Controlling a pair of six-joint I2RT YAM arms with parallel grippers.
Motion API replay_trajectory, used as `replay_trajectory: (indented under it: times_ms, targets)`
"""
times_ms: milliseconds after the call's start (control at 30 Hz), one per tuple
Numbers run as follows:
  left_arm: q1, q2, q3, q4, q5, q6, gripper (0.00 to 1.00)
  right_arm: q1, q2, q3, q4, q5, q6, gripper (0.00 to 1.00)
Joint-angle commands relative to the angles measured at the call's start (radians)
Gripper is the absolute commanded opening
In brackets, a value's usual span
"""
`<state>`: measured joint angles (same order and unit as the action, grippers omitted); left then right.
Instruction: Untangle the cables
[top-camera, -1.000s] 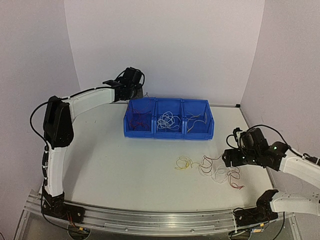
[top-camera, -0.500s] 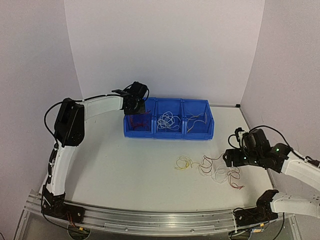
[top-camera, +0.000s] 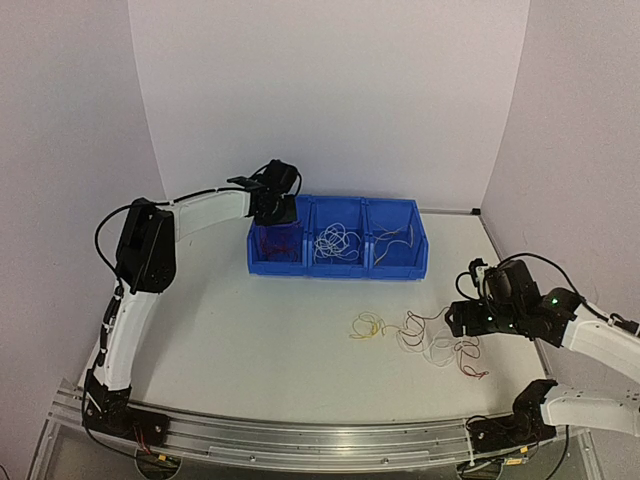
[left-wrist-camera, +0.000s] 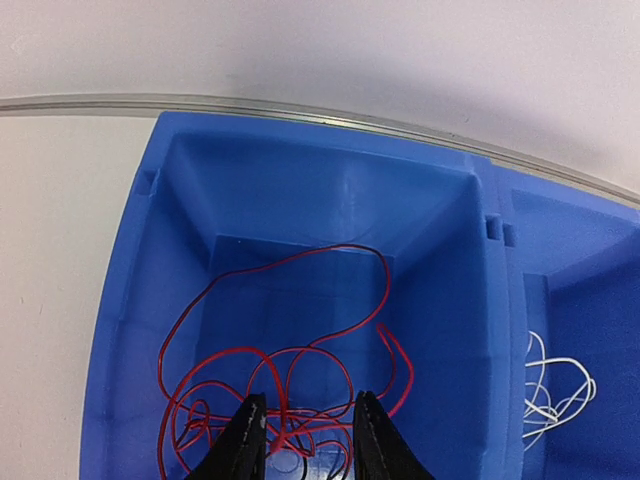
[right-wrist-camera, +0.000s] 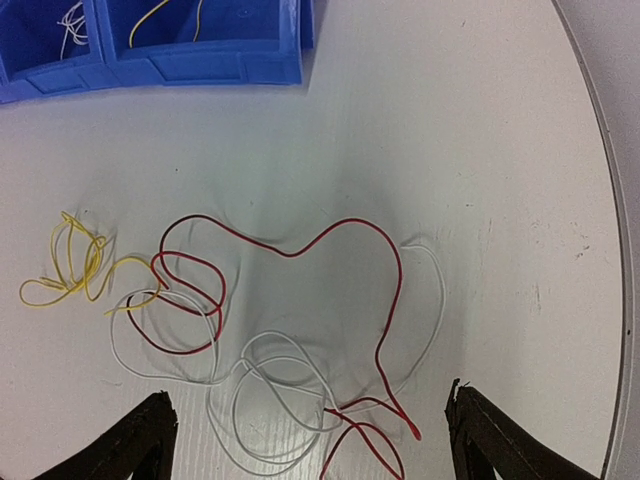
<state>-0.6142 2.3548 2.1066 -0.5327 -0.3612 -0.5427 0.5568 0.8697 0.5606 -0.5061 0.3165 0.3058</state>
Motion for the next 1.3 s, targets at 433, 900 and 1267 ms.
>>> replay_trajectory:
  times_ms: [433,900,1267]
  targets:
    - [0.002,-0.188,0.066,0.042,0.059,0.078,0.87,-0.003,0.013,0.032,-0.008,-0.076,-0.024,0.91]
    - [-0.137,-0.486,-0.171,0.052,-0.073,0.117,1.00,0.022,0.255,0.235,-0.010,-0.404,-0.165,0.88]
    - [-0.237,-0.866,-0.791,0.166,-0.041,-0.086,1.00,0.188,0.674,0.475,-0.011,-0.354,-0.209,0.85]
